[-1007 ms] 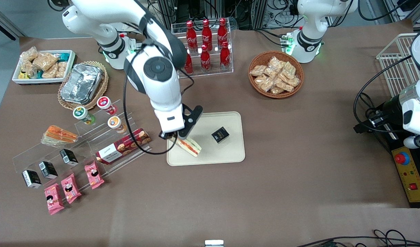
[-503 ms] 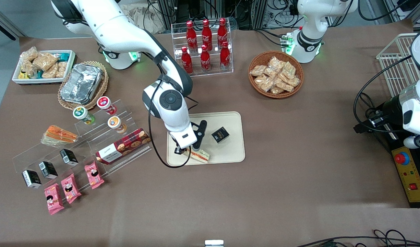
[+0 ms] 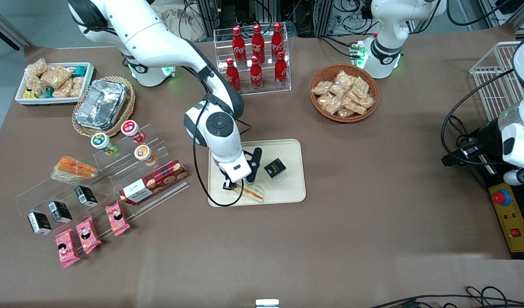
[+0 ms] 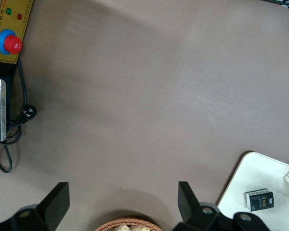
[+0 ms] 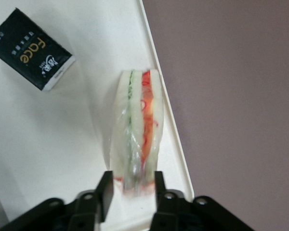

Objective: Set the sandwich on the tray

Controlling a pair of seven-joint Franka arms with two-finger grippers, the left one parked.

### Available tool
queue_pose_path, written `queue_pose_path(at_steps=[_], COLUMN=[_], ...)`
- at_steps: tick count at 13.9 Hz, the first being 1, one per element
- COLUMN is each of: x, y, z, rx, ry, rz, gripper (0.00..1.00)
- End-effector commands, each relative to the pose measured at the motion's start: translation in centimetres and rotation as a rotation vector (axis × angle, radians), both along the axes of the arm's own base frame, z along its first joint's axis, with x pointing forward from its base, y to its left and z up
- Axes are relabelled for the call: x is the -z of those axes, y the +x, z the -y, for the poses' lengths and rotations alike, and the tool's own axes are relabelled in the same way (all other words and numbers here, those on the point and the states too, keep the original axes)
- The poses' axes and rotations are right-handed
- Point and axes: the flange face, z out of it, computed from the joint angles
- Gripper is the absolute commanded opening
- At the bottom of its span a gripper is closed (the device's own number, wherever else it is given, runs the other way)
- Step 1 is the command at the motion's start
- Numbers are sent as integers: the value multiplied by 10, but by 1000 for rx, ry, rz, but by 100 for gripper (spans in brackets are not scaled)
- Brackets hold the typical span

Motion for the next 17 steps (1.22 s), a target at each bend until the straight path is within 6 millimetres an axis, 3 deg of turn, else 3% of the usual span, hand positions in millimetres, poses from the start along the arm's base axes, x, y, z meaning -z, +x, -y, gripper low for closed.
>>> queue_pose_path(at_steps=[1,4,6,8,11,14,17], x=[-7,-40,-79,-117,-174,-196,-225], y=[5,13,21,32,36,37,41], z=[8,16,40,80,135,186,240], rx=[65,93,206,441,591,871,969], ry=[63,94,120,161,165,134,145], rz=[-33,-9,-33,-88,-106,-163,-161], gripper=[100,100,100,100,100,100,100])
